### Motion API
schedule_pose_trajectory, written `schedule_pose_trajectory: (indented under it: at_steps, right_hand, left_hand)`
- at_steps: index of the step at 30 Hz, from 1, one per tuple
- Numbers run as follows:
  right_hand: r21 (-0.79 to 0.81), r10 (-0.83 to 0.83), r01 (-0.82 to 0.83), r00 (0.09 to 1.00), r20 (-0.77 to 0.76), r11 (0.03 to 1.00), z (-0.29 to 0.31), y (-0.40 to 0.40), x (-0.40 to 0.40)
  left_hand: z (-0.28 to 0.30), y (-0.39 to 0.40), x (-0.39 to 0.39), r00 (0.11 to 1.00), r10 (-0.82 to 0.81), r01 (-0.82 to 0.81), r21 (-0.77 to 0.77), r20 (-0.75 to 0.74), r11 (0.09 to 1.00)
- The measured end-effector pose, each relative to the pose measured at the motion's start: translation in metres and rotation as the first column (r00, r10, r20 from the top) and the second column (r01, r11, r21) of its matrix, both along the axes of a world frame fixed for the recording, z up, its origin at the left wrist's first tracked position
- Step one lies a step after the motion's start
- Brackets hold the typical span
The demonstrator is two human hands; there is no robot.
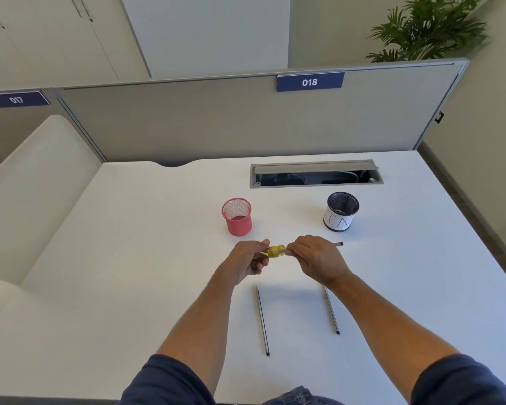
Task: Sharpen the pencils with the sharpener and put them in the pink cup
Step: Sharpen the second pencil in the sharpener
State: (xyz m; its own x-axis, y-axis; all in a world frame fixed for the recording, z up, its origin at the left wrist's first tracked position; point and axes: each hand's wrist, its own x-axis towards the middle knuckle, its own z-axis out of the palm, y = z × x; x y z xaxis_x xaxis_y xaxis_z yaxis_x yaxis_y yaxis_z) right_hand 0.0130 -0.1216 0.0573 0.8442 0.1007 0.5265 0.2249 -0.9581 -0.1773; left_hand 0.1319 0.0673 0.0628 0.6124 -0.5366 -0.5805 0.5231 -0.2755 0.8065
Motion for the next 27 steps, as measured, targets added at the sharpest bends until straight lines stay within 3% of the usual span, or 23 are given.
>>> schedule_pose_trajectory:
  at_steps: [4, 7, 11, 13, 15, 18, 23, 27]
  right_hand:
    - [0.006, -0.031, 0.032, 0.998, -0.051, 0.999, 0.002, 0.003, -0.004]
    - [0.025, -0.078, 0.086, 0.972, -0.22, 0.996, 0.001, 0.005, -0.006]
    - [0.103, -0.09, 0.171, 0.839, -0.537, 0.98, 0.005, 0.005, -0.003]
    - [0.219, -0.053, 0.263, 0.745, -0.665, 0.94, 0.008, 0.005, 0.0]
    - [0.36, 0.056, 0.334, 0.661, -0.748, 0.871, 0.012, 0.003, 0.002]
    - [0.427, 0.148, 0.368, 0.59, -0.794, 0.826, 0.017, 0.001, 0.003]
    - [0.509, 0.191, 0.355, 0.643, -0.742, 0.784, 0.021, -0.002, -0.001]
    - [0.445, 0.129, 0.279, 0.711, -0.692, 0.851, 0.02, -0.005, 0.001]
  left_hand:
    - [-0.001, 0.003, -0.002, 0.996, -0.065, 0.067, -0.04, 0.064, 0.997]
    - [-0.004, 0.008, -0.002, 0.988, -0.111, 0.117, -0.047, 0.104, 0.992]
    - [-0.008, 0.014, -0.001, 0.966, -0.167, 0.167, 0.016, 0.196, 0.986]
    - [-0.009, 0.014, -0.001, 0.962, -0.173, 0.17, 0.031, 0.211, 0.985]
    - [-0.008, 0.014, -0.001, 0.958, -0.178, 0.171, 0.053, 0.224, 0.984]
    - [-0.007, 0.013, -0.003, 0.953, -0.189, 0.178, 0.064, 0.236, 0.982]
    - [-0.002, 0.011, -0.005, 0.961, -0.178, 0.17, 0.057, 0.212, 0.984]
    - [0.0, 0.012, -0.005, 0.971, -0.143, 0.14, 0.032, 0.19, 0.99]
